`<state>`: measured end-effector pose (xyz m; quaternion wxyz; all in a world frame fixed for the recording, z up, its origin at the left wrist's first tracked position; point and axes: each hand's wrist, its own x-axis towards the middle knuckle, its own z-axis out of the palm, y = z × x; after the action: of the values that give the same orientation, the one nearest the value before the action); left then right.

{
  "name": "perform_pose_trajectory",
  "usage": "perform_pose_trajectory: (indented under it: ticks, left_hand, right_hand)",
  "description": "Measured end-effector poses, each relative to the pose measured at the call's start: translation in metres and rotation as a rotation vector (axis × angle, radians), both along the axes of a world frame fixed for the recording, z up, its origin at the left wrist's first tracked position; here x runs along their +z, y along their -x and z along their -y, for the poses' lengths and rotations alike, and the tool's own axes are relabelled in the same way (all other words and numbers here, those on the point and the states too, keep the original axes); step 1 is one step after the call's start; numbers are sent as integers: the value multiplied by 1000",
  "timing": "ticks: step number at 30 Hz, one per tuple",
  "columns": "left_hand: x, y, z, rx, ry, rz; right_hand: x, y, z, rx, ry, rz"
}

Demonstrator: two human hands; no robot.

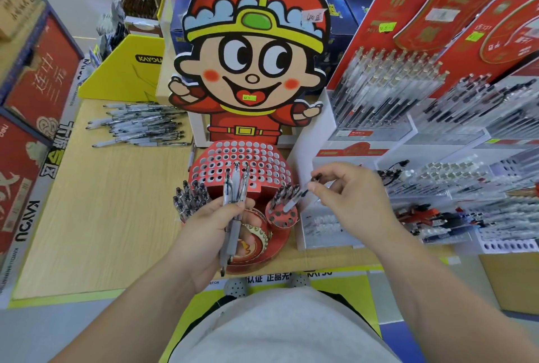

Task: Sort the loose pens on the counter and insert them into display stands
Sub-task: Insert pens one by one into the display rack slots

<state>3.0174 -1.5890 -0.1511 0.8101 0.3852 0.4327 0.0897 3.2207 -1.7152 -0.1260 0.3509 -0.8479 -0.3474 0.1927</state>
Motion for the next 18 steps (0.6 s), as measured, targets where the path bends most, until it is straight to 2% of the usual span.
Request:
perform_pose_trajectory:
  ticks: [5, 18]
  left_hand:
    - [0, 3, 0, 11, -1, 7]
    - [4, 6, 1, 29, 14, 39]
  right_hand:
    - [-18, 6, 0, 69, 40, 195]
    - [-27, 9, -8, 191, 139, 296]
